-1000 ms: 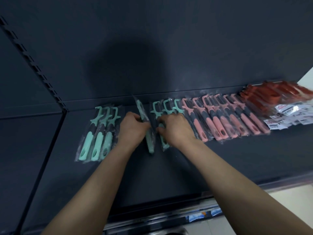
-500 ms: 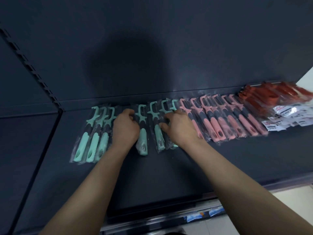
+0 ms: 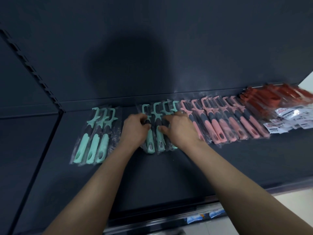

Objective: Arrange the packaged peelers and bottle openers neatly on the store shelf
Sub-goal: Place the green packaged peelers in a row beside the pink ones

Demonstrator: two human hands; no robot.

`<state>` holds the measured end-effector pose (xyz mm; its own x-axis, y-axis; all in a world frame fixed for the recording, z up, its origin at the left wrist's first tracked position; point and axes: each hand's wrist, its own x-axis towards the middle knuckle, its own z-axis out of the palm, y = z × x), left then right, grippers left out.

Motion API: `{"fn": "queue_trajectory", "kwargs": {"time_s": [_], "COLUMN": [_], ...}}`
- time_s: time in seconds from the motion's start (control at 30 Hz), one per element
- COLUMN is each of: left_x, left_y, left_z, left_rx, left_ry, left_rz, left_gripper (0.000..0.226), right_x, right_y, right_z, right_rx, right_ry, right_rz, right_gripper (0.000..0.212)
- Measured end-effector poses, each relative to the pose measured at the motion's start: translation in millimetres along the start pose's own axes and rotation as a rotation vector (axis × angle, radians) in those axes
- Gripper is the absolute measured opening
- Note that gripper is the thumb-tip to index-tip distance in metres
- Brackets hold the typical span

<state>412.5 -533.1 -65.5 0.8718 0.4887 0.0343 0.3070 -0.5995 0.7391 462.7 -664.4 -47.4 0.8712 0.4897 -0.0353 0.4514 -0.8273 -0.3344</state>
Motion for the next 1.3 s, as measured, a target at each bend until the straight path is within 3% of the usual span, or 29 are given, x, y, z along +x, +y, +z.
{"fn": "queue_trajectory", "kwargs": {"time_s": [0.4,0.6,0.87,1.03,1.2,1.3], "left_x": [-4.3,-13.1,-32.9,-45.6,-45.5,-44.0], "left_y": [-2.6,-7.7,-47.4,-71.0,-84.5,-87.4], "left_z": [-1.9,-13.8,-64.3,-87.6,-97.1,-100.8], "left_rx": [-0.137,-0.036,0.344,0.388,0.403,0.428], "left_ry": [0.033,0.087,0.332,0.263,0.219,0.161], "left_rz": [0.002,0.023,-0.011,-0.176,-0.147,-0.105], "left_gripper": [0.038,0.034,0.024,0.027,0.032,0.032], "right_x": [-2.3,-2.3,-2.6,-5.5,-6.7,-4.1], "right_y": [1.2,-15.3,-76.3,-115.6,-137.3,-142.9], "right_z": [0.5,-1.4,16.3,33.4,48.4,49.1], "right_rx": [-0.032,-0.046,0.018,0.118,0.118,0.190], "right_ry": [0.117,0.175,0.061,-0.080,-0.145,-0.142], "right_rz": [-0.013,-0.108,-0.280,-0.260,-0.138,-0.063], "right_gripper": [0.019,0.028,0.030,0.032,0.044,0.040]}}
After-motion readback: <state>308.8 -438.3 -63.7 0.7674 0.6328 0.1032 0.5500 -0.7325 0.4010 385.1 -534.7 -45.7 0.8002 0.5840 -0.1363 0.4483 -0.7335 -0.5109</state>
